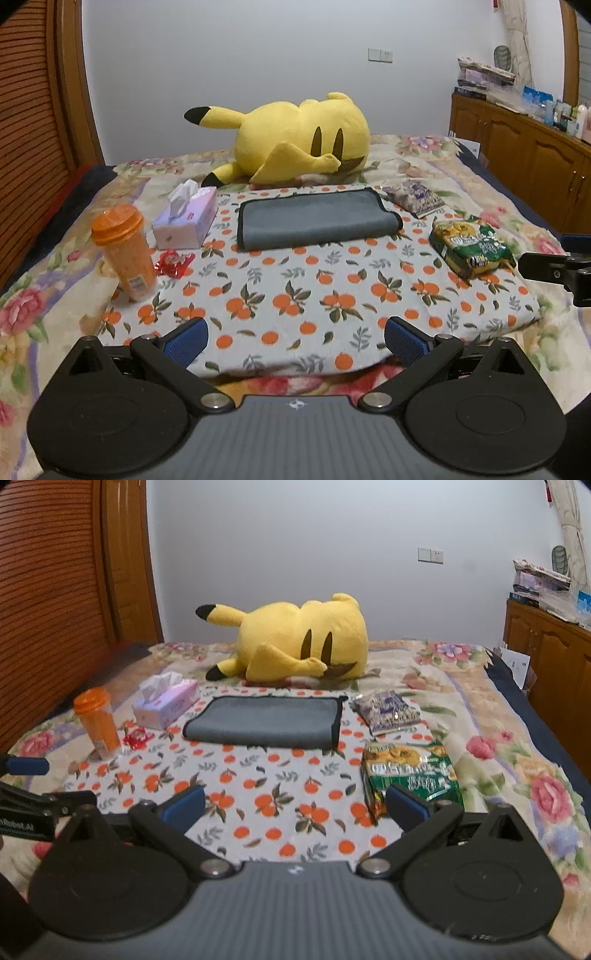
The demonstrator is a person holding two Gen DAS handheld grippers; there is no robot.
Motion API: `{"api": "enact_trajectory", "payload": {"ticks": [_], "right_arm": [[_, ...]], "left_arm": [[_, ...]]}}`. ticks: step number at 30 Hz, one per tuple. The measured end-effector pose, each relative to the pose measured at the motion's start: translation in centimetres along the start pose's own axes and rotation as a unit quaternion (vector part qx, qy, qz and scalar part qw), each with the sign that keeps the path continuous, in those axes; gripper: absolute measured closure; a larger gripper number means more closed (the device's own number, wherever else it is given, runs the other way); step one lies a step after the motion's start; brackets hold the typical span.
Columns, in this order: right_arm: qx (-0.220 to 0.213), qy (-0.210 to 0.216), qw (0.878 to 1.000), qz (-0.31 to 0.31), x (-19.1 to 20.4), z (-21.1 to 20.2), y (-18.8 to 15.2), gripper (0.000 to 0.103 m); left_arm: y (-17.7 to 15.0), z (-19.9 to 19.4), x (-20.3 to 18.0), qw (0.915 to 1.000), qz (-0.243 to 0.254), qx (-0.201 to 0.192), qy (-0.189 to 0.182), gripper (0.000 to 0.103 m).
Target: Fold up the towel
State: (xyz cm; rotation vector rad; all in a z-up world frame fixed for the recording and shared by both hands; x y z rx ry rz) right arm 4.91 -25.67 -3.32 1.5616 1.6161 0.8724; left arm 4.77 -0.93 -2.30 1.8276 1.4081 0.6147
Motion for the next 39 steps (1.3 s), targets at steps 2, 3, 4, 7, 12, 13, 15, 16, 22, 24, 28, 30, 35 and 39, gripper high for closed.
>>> {"api": "enact_trajectory", "payload": {"ticks": [2, 3, 4, 7, 12, 13, 15, 16, 22, 24, 28, 30, 35, 39], "right_arm": [[0.002, -0.003, 1.0, -0.002, -0.1, -0.1, -0.5, 0.0], [0.004, -0.003, 1.0, -0.001, -0.2, -0.1, -0.7, 0.0], [0.005, -0.003, 1.0, 0.0, -0.2, -0.1, -0.9, 0.0], [0.009, -0.002, 1.0, 0.001, -0.3, -0.1, -1.4, 0.0], [0.009, 0.002, 1.0, 0.004, -0.1, -0.3, -1.8, 0.0], [0.009, 0.003, 1.0, 0.005, 0.0, -0.4, -1.9, 0.0], [0.008, 0.004, 1.0, 0.006, 0.2, -0.4, -2.1, 0.0], [0.008, 0.005, 1.0, 0.006, 0.3, -0.4, -2.2, 0.0], [0.006, 0.005, 1.0, 0.003, 0.7, 0.0, -2.8, 0.0], [0.006, 0.004, 1.0, 0.004, 0.7, 0.1, -2.8, 0.0], [0.006, 0.0, 1.0, 0.007, 0.6, 0.2, -3.0, 0.0], [0.006, -0.001, 1.0, 0.007, 0.5, 0.2, -3.0, 0.0], [0.001, -0.007, 1.0, 0.005, 0.5, 0.0, -3.0, 0.0], [-0.003, -0.009, 1.0, 0.006, 0.4, -0.1, -3.0, 0.0]], "left_arm": [[-0.5, 0.0, 0.0, 1.0, -0.001, 0.003, 0.0, 0.0], [-0.7, 0.0, -0.1, 1.0, 0.0, 0.004, 0.001, 0.0], [-1.0, 0.0, -0.2, 1.0, 0.0, 0.005, 0.002, 0.0], [-1.7, 0.2, -0.3, 1.0, -0.003, 0.009, 0.0, 0.0], [-2.6, 0.4, -0.6, 0.9999, -0.006, 0.014, 0.0, 0.0], [-2.8, 0.4, -0.6, 0.9999, -0.006, 0.014, 0.001, 0.0], [-3.0, 0.5, -0.6, 0.9999, -0.009, 0.013, 0.002, 0.0], [-3.0, 0.5, -0.6, 0.9999, -0.011, 0.012, 0.002, 0.0], [-3.4, 0.7, -0.1, 0.9996, -0.025, 0.005, 0.007, 0.0], [-3.5, 0.7, 0.0, 0.9996, -0.025, 0.003, 0.01, 0.0], [-3.6, 0.4, 0.0, 0.9996, -0.022, -0.006, 0.016, 0.0], [-3.7, 0.3, -0.1, 0.9996, -0.018, -0.009, 0.019, 0.0], [-3.7, -0.1, -0.3, 0.9994, -0.008, -0.021, 0.026, 0.0], [-3.7, -0.6, -0.4, 0.9991, -0.005, -0.032, 0.029, 0.0]]}}
Point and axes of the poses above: each gripper's, at about its wrist camera, not at the fingertips, and z roughly the way its jaws point, x to its left, y to its top, the point moved 3 cm from there along z, roughly the way its jaws point, and after that the axes turned 11 degrees about -y, right-handed, at the moved point
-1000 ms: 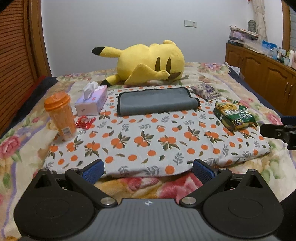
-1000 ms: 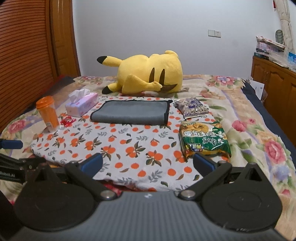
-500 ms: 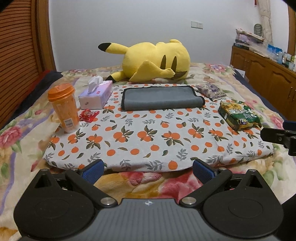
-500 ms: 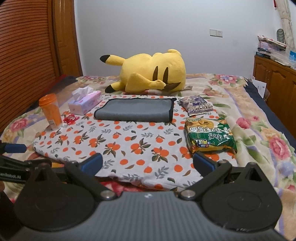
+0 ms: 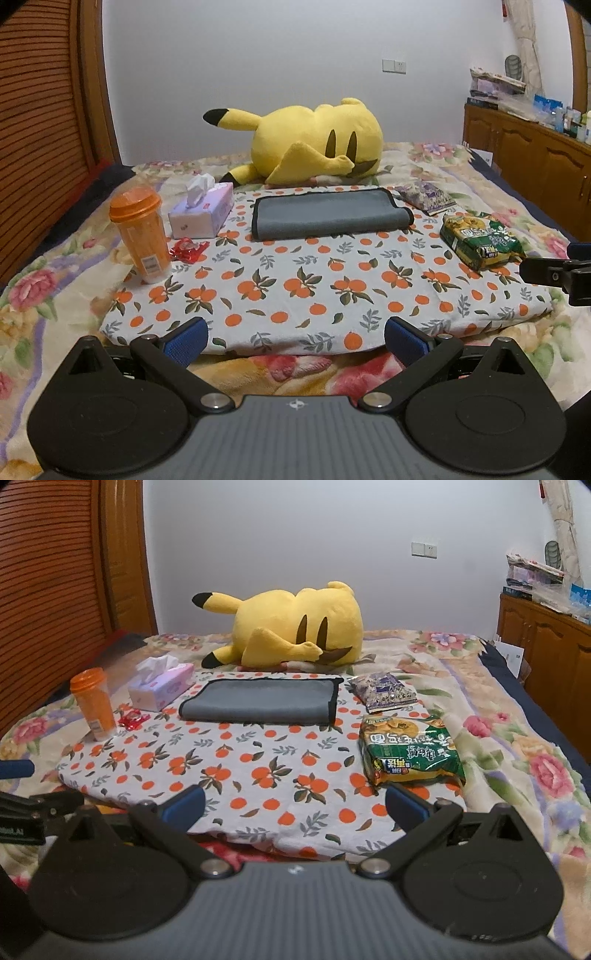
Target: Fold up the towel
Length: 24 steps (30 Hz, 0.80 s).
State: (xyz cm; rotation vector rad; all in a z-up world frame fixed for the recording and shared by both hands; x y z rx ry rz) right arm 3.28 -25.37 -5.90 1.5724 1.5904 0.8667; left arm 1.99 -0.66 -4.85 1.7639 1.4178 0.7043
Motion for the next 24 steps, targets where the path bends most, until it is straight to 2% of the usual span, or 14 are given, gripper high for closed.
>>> {"api": "enact_trajectory", "payload": {"ticks": [24], "right_arm": [[-0.057, -0.005, 0.998, 0.009, -0.4, -1.6, 0.4, 0.0]], "left_arm": [[0.5, -2.1, -0.2, 0.998, 0.003, -0.064, -0.002, 0.0]]}}
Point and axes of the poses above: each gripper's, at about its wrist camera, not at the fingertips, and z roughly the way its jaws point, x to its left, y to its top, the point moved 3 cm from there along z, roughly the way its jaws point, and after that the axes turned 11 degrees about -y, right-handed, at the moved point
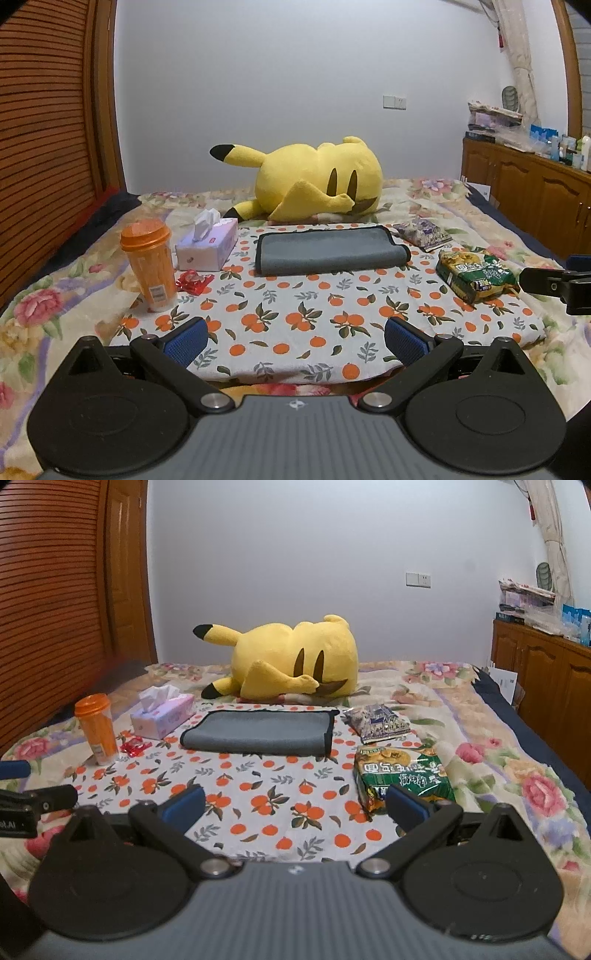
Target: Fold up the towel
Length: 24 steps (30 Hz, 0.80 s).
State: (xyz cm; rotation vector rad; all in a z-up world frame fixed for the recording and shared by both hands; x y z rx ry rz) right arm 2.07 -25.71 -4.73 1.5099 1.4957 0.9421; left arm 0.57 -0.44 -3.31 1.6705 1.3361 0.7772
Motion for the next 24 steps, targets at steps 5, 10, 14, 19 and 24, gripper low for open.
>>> {"api": "enact_trajectory", "payload": {"ticks": [5, 10, 14, 19, 24], "right_arm": [[-0.01, 0.0, 1.0, 0.004, -0.1, -0.3, 0.0, 0.0], [-0.024, 0.0, 1.0, 0.007, -0.2, -0.8, 0.2, 0.0], [-0.032, -0.001, 0.999, 0.009, -0.3, -1.0, 0.2, 0.0], [-0.039, -0.003, 0.999, 0.012, -0.4, -1.2, 0.3, 0.0], [-0.049, -0.004, 0.999, 0.015, -0.6, -1.6, 0.4, 0.0]], "left_arm": [[0.0, -0.3, -0.1, 1.0, 0.003, -0.009, -0.001, 0.0], [0.1, -0.6, -0.3, 0.9998, 0.007, -0.018, -0.003, 0.0], [0.2, -0.8, -0.4, 0.9996, 0.012, -0.024, -0.003, 0.0], [0.3, -1.0, -0.6, 0.9994, 0.017, -0.031, -0.004, 0.0], [0.3, -1.1, -0.6, 0.9991, 0.019, -0.038, -0.002, 0.0]]}}
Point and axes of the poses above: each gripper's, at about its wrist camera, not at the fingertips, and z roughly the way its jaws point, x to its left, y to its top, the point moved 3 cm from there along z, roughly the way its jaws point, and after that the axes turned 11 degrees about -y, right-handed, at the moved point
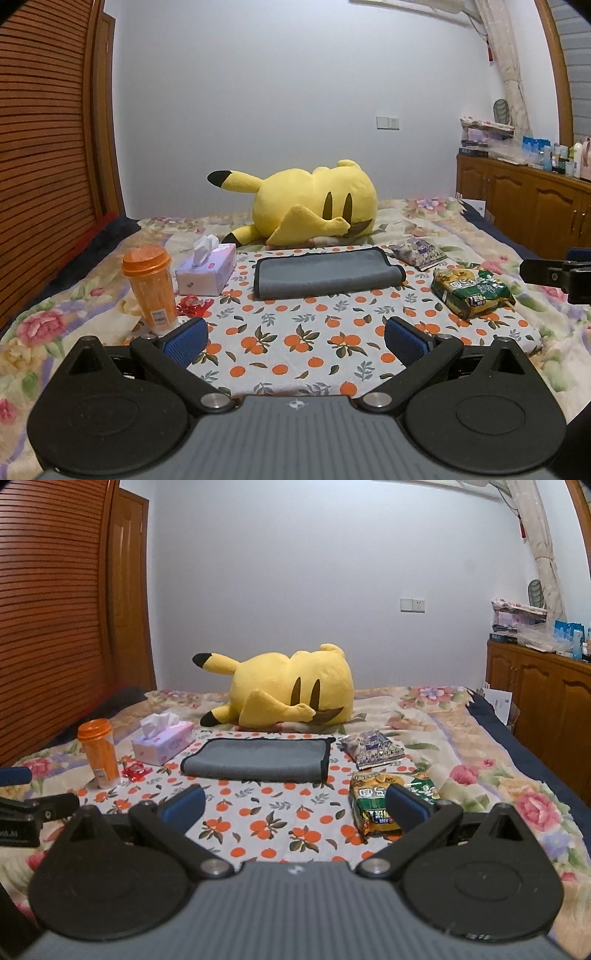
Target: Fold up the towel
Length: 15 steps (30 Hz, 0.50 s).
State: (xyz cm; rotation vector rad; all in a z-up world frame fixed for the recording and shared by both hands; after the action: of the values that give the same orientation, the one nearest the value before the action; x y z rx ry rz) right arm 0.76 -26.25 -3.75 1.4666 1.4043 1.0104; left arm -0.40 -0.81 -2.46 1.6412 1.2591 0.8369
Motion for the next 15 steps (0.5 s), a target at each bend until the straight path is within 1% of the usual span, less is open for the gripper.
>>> {"api": "enact_trajectory", "payload": {"ticks": [5, 15], "right_arm": [[-0.015, -0.005, 1.0, 0.004, -0.21, -0.42, 0.16, 0.0], [-0.016, -0.008, 1.0, 0.005, -0.29, -0.43, 0.2, 0.0]], "left_arm": [[0.01, -0.17, -0.02, 1.0, 0.003, -0.006, 0.0, 0.0], [-0.01, -0.18, -0.08, 1.0, 0.005, -0.007, 0.001, 0.0]]}}
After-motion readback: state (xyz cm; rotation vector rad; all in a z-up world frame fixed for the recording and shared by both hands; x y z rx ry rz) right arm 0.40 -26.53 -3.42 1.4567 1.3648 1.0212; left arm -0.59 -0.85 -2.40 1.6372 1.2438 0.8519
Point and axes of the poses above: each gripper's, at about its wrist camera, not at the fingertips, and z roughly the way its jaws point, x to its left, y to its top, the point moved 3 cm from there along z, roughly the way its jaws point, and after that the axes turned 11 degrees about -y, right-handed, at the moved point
